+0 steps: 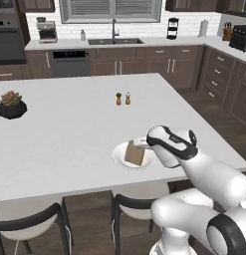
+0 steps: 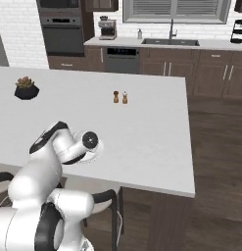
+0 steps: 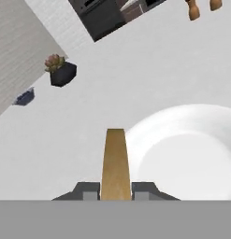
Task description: Start the toaster. Once the lever pops up, take the bread to the plate on the dining counter.
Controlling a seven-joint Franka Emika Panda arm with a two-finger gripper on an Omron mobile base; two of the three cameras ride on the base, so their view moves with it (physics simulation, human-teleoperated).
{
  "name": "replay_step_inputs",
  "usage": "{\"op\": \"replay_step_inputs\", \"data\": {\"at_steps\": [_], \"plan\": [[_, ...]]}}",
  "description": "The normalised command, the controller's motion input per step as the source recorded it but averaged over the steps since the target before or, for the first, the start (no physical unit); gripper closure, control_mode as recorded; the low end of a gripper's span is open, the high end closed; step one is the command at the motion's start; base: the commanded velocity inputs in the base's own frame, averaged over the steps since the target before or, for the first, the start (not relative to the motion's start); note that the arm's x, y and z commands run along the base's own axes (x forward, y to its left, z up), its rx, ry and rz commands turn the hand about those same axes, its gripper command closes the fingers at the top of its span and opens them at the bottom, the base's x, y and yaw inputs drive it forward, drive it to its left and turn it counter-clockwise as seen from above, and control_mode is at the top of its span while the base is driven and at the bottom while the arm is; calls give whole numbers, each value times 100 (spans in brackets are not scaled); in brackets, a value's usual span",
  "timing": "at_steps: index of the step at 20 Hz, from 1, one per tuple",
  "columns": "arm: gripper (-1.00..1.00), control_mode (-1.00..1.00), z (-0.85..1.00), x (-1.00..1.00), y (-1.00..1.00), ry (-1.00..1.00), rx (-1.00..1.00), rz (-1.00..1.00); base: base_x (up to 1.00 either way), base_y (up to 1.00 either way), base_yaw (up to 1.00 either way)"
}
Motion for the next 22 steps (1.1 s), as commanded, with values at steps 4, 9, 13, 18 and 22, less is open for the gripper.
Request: {"op": "replay_step_inputs", "data": {"at_steps": [4, 9, 13, 18, 22], "plan": [[100, -100, -26, 49, 0, -1, 0, -7, 0, 0, 0], [100, -100, -22, 51, 0, 0, 0, -6, 0, 0, 0], [100, -100, -12, 44, 0, 0, 0, -3, 0, 0, 0], [-100, -100, -6, 6, 0, 0, -2, -2, 0, 0, 0], [-100, -100, 0, -20, -2, -1, -4, -4, 0, 0, 0]]}}
